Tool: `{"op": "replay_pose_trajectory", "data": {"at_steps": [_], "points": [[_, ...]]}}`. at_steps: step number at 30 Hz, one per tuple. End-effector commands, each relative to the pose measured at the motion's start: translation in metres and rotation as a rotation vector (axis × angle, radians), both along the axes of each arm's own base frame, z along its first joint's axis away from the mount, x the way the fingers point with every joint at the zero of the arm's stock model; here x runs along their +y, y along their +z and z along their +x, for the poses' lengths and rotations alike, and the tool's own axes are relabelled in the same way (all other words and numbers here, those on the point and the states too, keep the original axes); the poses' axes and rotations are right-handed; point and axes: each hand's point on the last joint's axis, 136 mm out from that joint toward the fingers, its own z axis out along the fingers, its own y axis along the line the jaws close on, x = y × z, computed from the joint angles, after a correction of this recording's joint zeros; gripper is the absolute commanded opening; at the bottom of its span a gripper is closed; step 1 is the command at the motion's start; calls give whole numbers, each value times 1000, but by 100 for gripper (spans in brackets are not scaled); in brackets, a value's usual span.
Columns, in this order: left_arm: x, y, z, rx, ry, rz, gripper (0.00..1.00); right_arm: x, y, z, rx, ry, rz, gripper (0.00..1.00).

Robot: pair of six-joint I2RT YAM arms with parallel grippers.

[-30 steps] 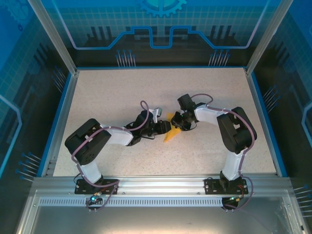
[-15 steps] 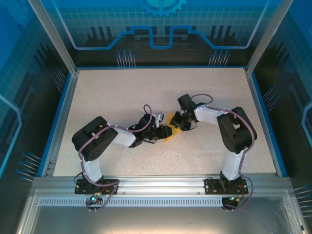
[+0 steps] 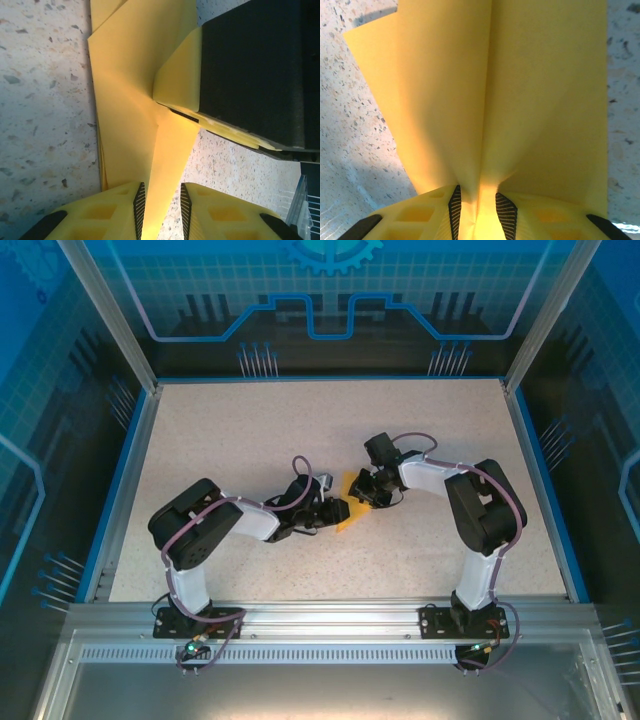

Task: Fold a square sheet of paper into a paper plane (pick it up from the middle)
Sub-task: Fourth fold the wing at the center of the table.

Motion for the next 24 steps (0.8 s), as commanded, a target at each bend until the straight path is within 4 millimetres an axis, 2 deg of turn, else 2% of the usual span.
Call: {"op": "replay_pose_trajectory", "data": {"at_steps": [1, 10, 18, 24], "points": [[2, 4, 6, -21, 20, 28, 30, -63, -73, -52, 202, -45, -302, 33], [7, -2, 6, -8, 41, 51, 27, -65, -74, -52, 201, -36, -312, 34], [11, -7, 6, 3, 55, 80, 18, -71, -77, -55, 208, -24, -360, 38], [13, -14, 3, 28, 51, 105, 13, -62, -70, -47, 165, 12, -324, 42]]}}
